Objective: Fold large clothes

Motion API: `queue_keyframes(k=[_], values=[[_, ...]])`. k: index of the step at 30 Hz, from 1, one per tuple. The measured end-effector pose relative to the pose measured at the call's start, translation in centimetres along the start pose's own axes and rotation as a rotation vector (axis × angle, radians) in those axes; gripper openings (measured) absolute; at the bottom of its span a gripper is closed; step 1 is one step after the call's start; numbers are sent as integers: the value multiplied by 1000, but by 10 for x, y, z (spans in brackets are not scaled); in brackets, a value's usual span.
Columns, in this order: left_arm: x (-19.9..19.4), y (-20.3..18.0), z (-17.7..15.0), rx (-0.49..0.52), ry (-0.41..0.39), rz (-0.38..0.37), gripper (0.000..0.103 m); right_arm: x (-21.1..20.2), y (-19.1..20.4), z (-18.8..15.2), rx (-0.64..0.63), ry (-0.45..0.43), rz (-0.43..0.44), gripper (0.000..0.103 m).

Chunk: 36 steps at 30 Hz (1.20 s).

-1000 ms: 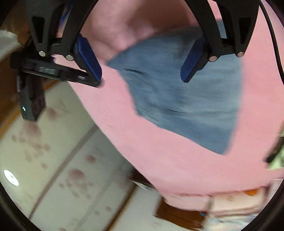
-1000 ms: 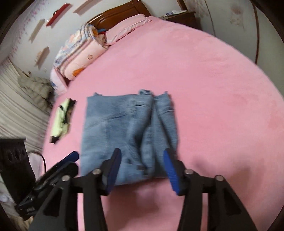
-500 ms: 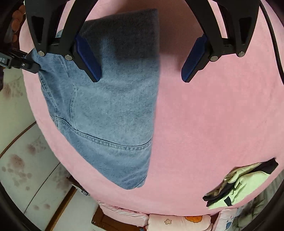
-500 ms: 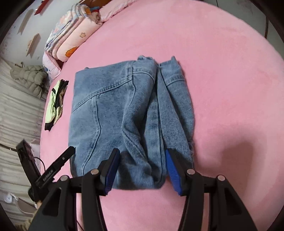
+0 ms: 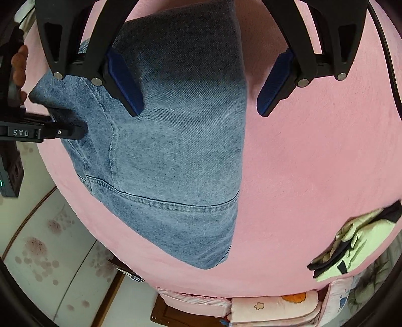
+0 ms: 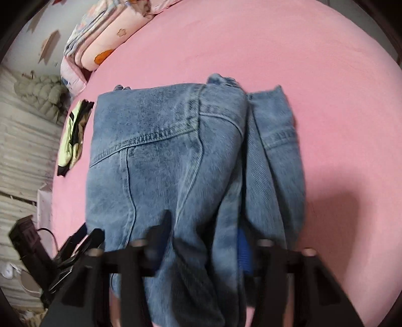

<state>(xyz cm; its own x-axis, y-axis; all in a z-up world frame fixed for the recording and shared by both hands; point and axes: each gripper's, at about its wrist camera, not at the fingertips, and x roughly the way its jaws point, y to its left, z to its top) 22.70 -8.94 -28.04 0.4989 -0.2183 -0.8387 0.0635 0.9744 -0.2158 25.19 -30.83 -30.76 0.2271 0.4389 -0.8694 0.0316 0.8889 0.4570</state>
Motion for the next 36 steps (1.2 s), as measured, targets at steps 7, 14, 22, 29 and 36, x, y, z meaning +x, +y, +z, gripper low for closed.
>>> queue_keyframes(k=[7, 14, 22, 29, 36], values=[[-16, -18, 8, 79, -89, -6, 91, -63, 16, -4, -146, -209, 62, 11], [20, -34, -3, 103, -35, -10, 92, -17, -39, -13, -86, -178, -60, 11], [22, -31, 0, 114, -27, 1, 97, -14, -36, -18, -57, -195, -122, 20], [-15, -40, 38, 172, -28, 12, 96, -65, -6, -14, -93, -315, -240, 22], [-4, -37, 89, 130, -99, -23, 96, -49, 38, 27, -164, -356, -188, 22]])
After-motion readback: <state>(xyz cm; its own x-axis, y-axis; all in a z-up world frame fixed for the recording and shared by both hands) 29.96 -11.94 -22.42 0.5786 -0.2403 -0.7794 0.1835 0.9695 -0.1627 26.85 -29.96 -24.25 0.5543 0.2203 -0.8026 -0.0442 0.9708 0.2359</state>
